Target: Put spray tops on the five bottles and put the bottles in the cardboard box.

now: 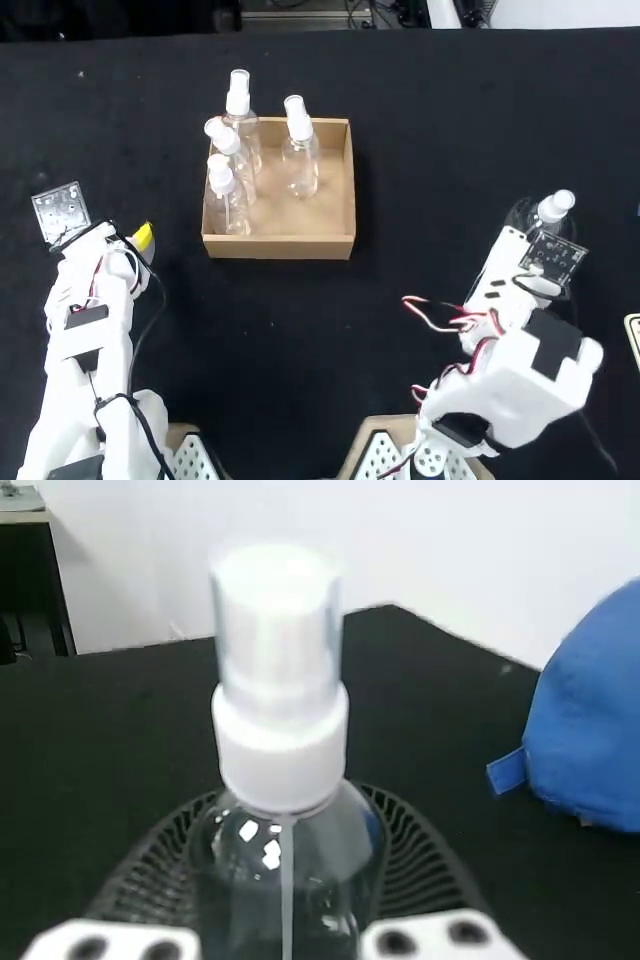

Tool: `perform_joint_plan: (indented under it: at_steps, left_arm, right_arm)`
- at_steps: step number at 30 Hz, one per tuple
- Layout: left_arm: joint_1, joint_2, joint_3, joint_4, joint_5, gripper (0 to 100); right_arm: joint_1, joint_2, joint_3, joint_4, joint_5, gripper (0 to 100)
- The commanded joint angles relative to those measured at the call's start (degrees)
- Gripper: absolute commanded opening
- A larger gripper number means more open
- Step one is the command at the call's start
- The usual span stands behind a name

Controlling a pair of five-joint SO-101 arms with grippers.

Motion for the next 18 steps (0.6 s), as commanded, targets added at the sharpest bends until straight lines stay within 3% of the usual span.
perform_joint_plan:
  at_steps: [1,12,18]
  left_arm:
    - [-0.48,-1.67,-1.10,-1.23,-0.44,26]
    - [-0.48,-1.67,-1.01,-1.23,-0.44,26]
    - [-0.48,-1.67,-0.92,-1.23,-0.44,26]
  right_arm:
    - [0.09,-14.46,2.33,3.43,1.49,1.2]
    - [-11.69,-51.74,2.42,45.54,1.32,1.1]
    - [-17.14,-69.49,2.42,57.58,1.32,1.1]
